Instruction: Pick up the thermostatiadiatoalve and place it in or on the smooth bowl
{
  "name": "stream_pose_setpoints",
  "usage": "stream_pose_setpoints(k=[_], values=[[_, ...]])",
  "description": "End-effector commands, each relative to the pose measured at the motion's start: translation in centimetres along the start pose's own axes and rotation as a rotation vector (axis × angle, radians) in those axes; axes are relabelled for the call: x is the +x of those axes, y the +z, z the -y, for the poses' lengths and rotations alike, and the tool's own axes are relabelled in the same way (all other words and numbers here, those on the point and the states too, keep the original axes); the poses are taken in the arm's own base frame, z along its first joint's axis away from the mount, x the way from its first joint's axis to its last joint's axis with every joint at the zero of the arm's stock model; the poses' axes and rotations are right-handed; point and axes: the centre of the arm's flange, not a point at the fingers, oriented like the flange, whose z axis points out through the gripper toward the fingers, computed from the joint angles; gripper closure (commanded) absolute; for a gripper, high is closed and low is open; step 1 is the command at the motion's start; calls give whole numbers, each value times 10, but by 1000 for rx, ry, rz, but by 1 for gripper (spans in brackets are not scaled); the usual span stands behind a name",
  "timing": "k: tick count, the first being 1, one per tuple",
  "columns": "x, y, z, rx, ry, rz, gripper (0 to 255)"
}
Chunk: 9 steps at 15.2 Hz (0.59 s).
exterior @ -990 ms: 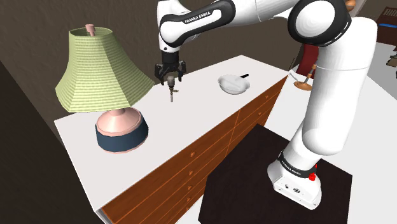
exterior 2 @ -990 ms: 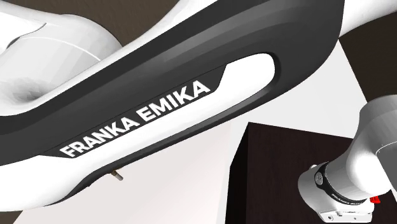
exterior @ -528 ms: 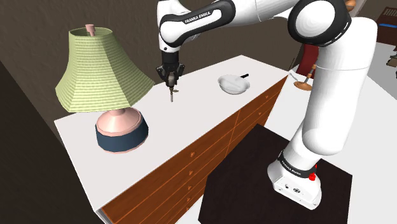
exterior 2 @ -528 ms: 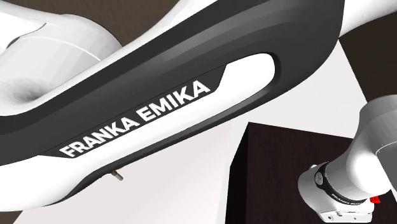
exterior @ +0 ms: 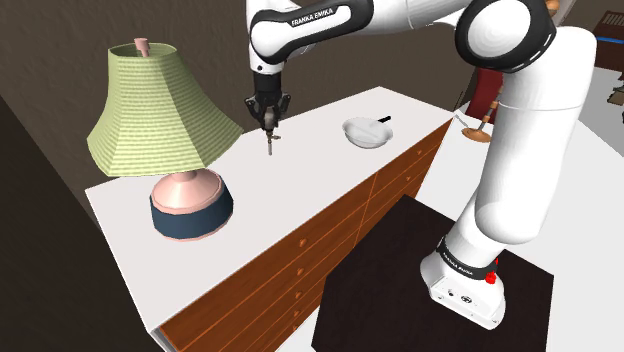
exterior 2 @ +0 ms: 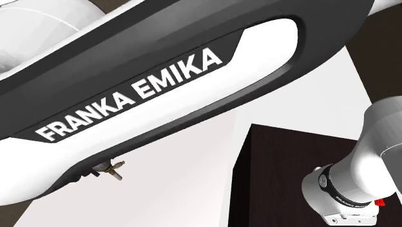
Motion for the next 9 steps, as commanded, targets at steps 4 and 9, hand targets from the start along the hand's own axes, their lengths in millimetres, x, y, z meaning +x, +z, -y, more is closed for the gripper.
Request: stream_pose_setpoints(k=[4, 9], values=[[-1, -26, 1, 0, 0, 0, 255], [-1, -53, 0, 0, 0, 0, 255]])
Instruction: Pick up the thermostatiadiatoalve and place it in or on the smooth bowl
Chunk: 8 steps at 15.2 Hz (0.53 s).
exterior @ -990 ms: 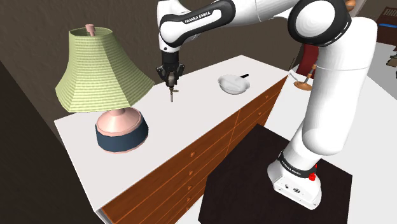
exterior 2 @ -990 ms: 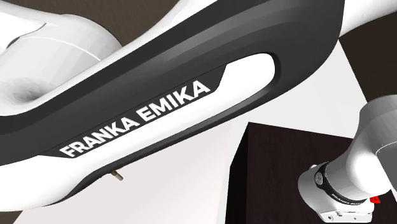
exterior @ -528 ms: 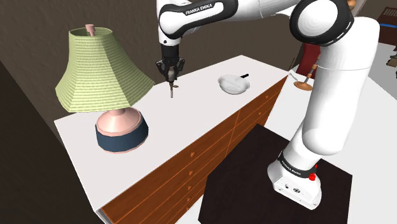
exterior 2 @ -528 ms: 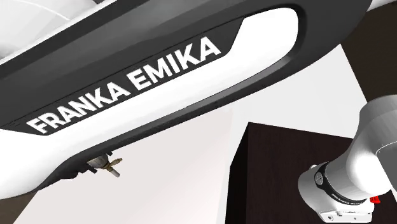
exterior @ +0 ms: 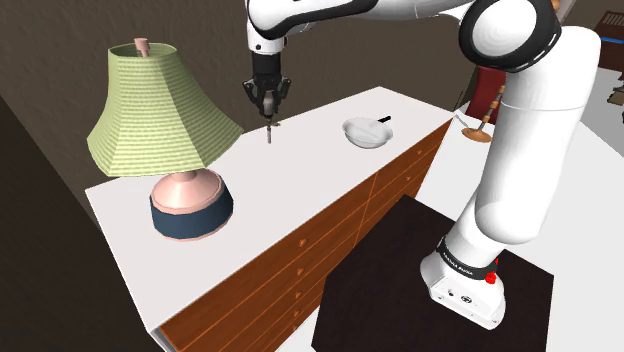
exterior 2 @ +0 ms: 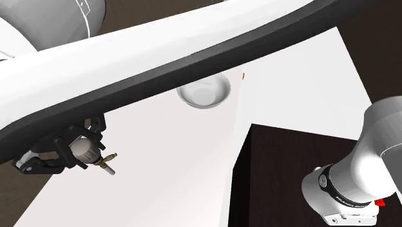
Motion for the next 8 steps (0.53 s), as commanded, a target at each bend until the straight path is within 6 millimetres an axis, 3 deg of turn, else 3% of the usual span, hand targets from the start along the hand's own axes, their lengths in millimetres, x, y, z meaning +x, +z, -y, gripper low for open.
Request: stream_pose_setpoints(k=[1, 8], values=[[0, -10, 0, 0, 0, 0, 255], [-1, -47, -1, 0, 0, 0, 255]])
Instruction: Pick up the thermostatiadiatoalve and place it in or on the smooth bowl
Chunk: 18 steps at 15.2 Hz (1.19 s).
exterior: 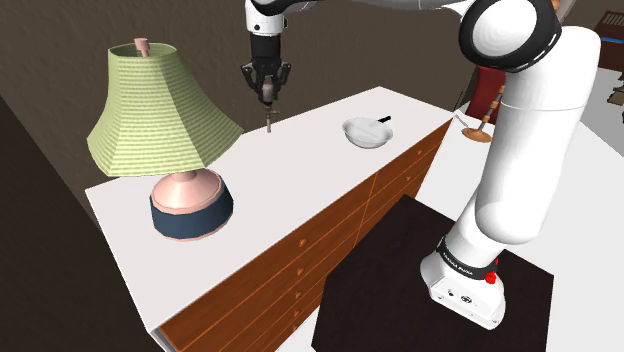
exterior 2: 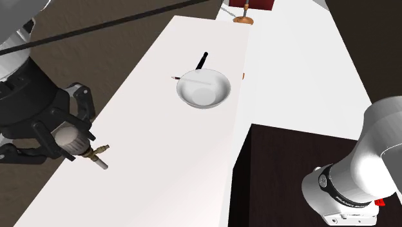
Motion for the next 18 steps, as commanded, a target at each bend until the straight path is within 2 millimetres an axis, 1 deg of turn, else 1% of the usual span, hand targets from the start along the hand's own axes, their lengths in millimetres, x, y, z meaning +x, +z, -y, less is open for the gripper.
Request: stream_pose_setpoints(k=[1, 3, 4, 18], values=[[0, -10, -1, 0, 0, 0, 255], [0, -21, -1, 0, 0, 0, 255], [0, -23, -1, 0, 0, 0, 255], [-24, -43, -183, 0, 0, 0, 255]])
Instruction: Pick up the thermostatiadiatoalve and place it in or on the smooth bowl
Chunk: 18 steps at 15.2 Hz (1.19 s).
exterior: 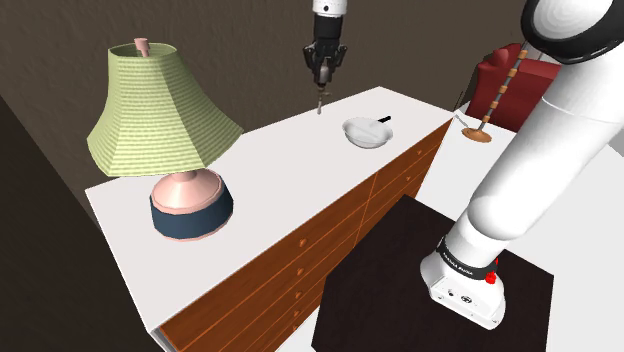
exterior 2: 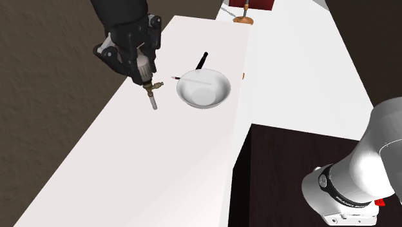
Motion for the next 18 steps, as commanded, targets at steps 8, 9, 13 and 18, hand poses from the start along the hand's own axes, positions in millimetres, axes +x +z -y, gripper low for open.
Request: stream_pose_setpoints(k=[8, 9, 13, 18], values=[[-15, -13, -115, 0, -1, 0, 255], [-17, -14, -128, 0, -1, 0, 255], [-24, -20, -180, 0, -1, 0, 255], [-27, -8, -209, 0, -1, 0, 255]])
